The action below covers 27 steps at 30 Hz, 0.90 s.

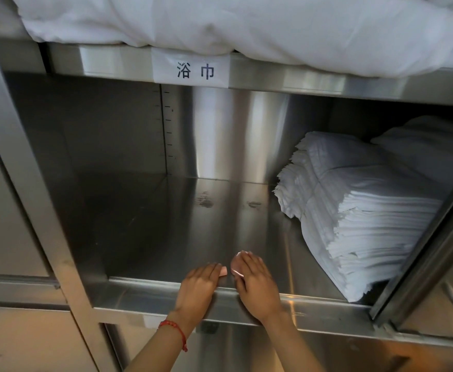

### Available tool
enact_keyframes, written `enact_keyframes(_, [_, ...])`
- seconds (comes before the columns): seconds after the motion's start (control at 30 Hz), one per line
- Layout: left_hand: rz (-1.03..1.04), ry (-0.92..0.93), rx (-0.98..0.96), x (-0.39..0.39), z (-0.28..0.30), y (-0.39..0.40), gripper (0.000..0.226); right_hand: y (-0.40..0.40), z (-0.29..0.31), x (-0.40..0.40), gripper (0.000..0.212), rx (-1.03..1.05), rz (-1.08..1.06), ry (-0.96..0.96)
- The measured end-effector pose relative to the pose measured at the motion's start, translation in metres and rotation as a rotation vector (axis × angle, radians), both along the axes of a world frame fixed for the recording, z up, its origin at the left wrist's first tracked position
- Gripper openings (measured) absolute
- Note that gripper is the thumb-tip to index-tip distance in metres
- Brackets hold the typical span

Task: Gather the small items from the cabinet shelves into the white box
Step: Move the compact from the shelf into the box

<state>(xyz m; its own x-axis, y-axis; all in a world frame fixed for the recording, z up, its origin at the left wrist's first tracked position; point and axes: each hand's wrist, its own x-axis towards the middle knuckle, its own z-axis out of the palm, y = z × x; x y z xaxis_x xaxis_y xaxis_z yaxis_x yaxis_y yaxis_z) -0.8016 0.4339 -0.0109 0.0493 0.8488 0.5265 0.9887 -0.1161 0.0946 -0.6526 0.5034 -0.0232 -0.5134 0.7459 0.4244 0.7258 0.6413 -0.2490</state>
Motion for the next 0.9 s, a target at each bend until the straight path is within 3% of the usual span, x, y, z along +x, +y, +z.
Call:
enact_keyframes(0.33, [-0.048,-0.02,0.016,0.012,-0.001,-0.021,0.072,-0.024,0.001,0.021,0.059,0.01,0.048,-0.03])
enact_keyframes(0.43, [-0.055,-0.025,0.018,0.014,-0.003,-0.025,0.071,-0.03,-0.001,0.024,0.052,0.043,0.026,-0.026])
enact_keyframes(0.53, [-0.069,-0.033,0.024,0.014,-0.005,-0.026,0.07,-0.033,-0.002,0.025,0.049,0.137,0.032,0.006])
enact_keyframes(0.67, [-0.077,-0.038,0.062,0.015,-0.004,-0.028,0.066,-0.031,-0.003,0.027,0.064,0.256,0.058,-0.03])
enact_keyframes(0.77, [-0.086,-0.039,0.105,0.017,-0.003,-0.029,0.064,-0.029,-0.006,0.027,0.046,0.371,0.069,-0.032])
enact_keyframes(0.9, [-0.095,-0.006,0.129,0.02,-0.001,-0.029,0.066,-0.028,-0.006,0.03,0.047,0.4,0.063,-0.018])
